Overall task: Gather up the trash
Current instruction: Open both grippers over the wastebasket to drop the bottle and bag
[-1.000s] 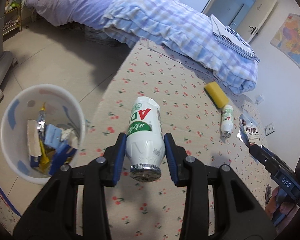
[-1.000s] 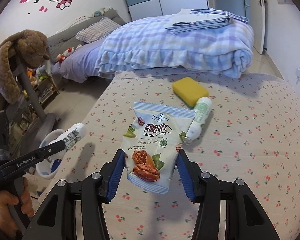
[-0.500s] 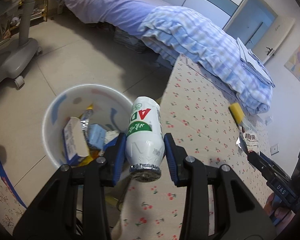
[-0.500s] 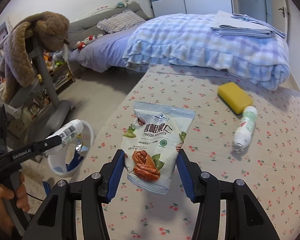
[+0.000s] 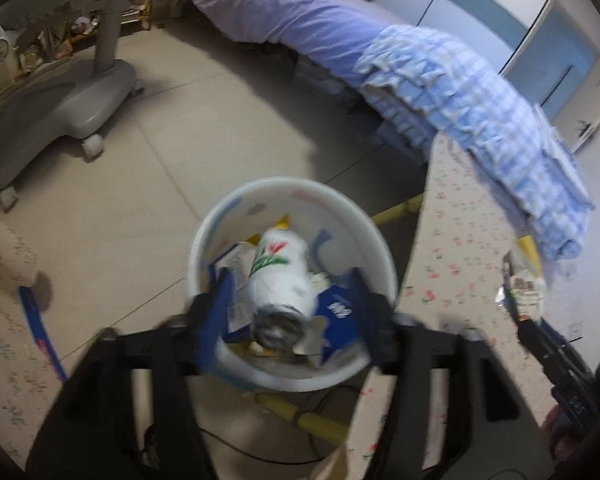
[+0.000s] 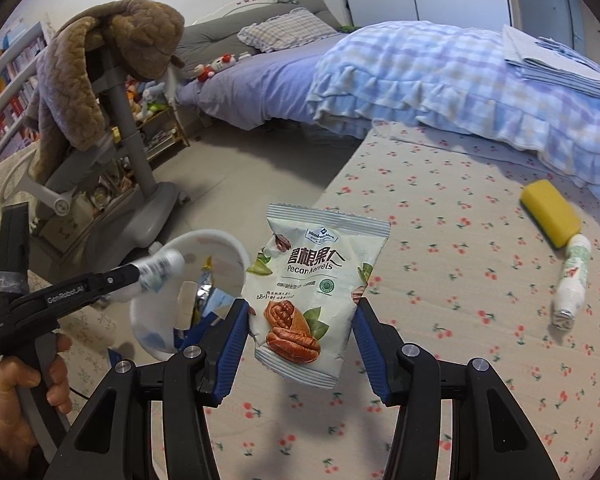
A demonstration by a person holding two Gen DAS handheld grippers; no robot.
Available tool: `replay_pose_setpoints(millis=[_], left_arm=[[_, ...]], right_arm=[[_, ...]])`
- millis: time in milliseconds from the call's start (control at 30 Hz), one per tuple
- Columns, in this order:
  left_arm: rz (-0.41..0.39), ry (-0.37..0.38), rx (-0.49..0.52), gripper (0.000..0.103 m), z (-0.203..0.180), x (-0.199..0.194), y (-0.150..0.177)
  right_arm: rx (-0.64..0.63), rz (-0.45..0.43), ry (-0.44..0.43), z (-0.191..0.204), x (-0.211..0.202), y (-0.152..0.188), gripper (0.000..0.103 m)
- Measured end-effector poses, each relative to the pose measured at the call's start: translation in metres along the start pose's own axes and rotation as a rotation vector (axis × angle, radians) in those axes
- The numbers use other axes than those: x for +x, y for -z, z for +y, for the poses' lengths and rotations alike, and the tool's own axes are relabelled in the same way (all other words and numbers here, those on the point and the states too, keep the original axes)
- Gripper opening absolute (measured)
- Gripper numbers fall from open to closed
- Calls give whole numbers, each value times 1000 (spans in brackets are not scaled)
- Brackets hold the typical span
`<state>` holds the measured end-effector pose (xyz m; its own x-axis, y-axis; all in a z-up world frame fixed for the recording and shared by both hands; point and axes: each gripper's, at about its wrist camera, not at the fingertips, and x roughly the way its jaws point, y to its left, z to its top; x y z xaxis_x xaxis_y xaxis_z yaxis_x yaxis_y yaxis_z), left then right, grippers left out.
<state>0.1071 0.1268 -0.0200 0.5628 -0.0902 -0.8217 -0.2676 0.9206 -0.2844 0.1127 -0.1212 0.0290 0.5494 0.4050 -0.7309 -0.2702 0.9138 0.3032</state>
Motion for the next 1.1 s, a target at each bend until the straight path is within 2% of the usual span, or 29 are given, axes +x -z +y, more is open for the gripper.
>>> replay_pose_setpoints(millis=[200,300,500,600,633,667,700,1100], left_arm=[[40,-40,-76,76,20,1,-3],[52,-99,-94,83,27,-2,-3],[46,-191,-95,88,36,-5,-6],[51,-202,-97,89,41,-4,-7],[55,-208,-98,89,43,-3,-7],[59,-213,-99,89,44,-1,-8],[62,-213,-100,89,44,-1,-8],[65,-184,-95,89,40,-2,-9]], right_arm=[[-23,17,-29,20,19,-5,54],[-34,29,-47,31,30,-8,54],[-72,54,-86,56,53,-8,56],[-93,58,-101,67,61,-7,61],[-97,58,-107,69,63,-8,65],[-98,58,-113,70,64,-8,76],[-93,53,-115,72,65,-9,81],[-38,45,-105,52,60,-12,82]])
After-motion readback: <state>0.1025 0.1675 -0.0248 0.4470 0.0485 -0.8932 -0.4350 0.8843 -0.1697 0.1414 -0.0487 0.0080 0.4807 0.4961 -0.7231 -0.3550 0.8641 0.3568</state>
